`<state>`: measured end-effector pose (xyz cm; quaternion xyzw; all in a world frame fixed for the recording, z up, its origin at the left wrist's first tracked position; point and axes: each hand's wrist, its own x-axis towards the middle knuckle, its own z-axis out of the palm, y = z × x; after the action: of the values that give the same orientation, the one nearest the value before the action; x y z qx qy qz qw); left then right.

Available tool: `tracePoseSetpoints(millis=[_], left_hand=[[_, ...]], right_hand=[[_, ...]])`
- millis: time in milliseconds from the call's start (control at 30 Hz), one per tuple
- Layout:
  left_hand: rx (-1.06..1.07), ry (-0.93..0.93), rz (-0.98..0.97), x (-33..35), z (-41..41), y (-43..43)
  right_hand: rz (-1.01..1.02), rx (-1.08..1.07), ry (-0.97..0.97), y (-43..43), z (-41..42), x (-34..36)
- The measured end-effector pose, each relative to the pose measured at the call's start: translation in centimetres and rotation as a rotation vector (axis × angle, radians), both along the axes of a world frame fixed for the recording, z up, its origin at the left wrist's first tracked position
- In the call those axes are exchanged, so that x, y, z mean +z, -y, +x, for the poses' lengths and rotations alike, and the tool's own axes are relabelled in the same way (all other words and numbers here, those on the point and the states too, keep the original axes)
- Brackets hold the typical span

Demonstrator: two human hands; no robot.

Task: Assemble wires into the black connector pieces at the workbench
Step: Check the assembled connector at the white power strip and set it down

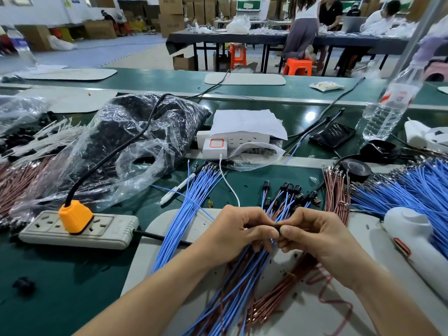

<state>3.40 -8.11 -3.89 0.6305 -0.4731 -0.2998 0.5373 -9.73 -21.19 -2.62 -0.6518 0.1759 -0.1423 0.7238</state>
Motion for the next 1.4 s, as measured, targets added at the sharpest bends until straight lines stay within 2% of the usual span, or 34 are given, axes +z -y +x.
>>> tracePoseSetpoints(millis=[100, 233, 367, 533, 667, 900, 1033, 1133, 1200, 1267, 1333, 1400], left_hand=[[0.022, 0.003, -0.012, 0.0, 0.0, 0.1], [0.079, 0.103, -0.037, -0.1, 0.0, 0.3], [0.106, 0.152, -0.102, 0.0, 0.0, 0.5], [-0.009, 0.201, -0.125, -0.1, -0.6, 0.1], [-0.004, 0.241, -0.217, 0.2, -0.7, 0.0], [-0.041, 0.256, -0.289, -0.2, -0.7, 0.1], [0.106, 0.276, -0.190, 0.1, -0.4, 0.1], [0.150, 0.315, -0.026, 1.3, 0.1, -0.2], [0.110, 0.368, 0.154, 2.5, 0.7, -1.1], [0.052, 0.409, 0.339, 3.8, 1.2, -2.6], [-0.019, 0.451, 0.479, 5.2, 1.1, -5.0], [-0.181, 0.496, 0.597, 6.9, 0.6, -7.5]], right_hand=[[0.025, -0.011, 0.016, 0.0, 0.2, -0.1], [0.052, -0.047, 0.036, -0.3, 0.7, -0.5], [0.234, -0.042, 0.109, -0.1, 0.9, -0.8], [0.265, 0.152, 0.087, 0.5, 0.1, -0.6], [0.314, 0.326, 0.088, -0.1, -0.2, -0.5], [0.336, 0.234, 0.156, -0.9, 0.1, -0.2], [0.365, 0.148, 0.205, -1.4, 0.6, -0.2], [0.511, -0.053, 0.284, -0.1, 0.6, 0.1], [0.586, -0.238, 0.372, 1.8, 0.0, 0.6], [0.549, -0.451, 0.411, 3.7, -0.7, 0.7], [0.490, -0.629, 0.374, 4.8, -1.2, 0.4], [0.449, -0.715, 0.337, 5.3, -1.2, 0.0]])
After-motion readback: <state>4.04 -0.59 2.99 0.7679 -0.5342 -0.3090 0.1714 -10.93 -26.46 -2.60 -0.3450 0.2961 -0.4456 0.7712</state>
